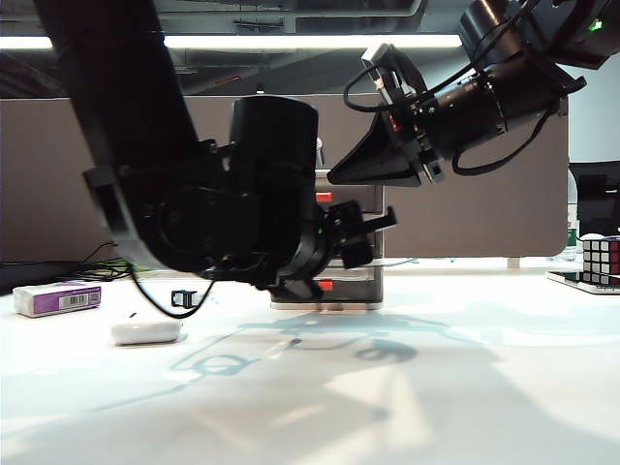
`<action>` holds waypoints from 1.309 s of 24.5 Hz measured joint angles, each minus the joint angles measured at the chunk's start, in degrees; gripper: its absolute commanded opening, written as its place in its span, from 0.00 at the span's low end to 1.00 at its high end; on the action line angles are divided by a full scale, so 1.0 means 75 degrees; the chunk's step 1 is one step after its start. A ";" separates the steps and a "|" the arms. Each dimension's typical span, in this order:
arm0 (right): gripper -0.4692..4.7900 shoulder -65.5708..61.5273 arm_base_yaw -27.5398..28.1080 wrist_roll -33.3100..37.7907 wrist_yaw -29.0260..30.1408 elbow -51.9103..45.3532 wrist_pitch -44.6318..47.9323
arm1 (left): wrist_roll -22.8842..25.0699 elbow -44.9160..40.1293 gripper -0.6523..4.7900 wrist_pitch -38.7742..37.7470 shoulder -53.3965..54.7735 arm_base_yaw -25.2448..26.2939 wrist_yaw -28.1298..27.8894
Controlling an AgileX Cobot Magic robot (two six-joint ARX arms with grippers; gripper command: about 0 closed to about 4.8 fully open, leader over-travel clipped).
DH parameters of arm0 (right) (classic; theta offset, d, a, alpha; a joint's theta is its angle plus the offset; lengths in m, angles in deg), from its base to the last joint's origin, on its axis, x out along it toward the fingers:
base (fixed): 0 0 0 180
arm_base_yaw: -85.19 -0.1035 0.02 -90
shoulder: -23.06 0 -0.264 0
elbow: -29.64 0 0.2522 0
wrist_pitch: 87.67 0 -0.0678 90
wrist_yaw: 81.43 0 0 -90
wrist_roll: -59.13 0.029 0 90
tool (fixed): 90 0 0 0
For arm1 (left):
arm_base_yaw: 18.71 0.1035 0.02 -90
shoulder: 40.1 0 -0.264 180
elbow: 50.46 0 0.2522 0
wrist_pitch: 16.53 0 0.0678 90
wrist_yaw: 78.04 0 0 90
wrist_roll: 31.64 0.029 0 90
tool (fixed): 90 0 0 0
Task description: Open the second layer of the drawer on the table, pick up the earphone case on the table and put it in, and finally close the drawer.
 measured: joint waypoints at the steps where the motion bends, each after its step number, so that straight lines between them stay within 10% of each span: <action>1: 0.08 0.0000 0.0000 -0.0009 0.0000 0.0000 0.0009 | 0.0052 0.0111 0.59 -0.0076 0.0029 0.0000 0.0012; 32: 0.08 -0.0017 0.0041 -0.0659 -0.1169 0.0085 0.0303 | 0.0361 0.0752 0.56 -0.0370 0.0166 0.0134 -0.0017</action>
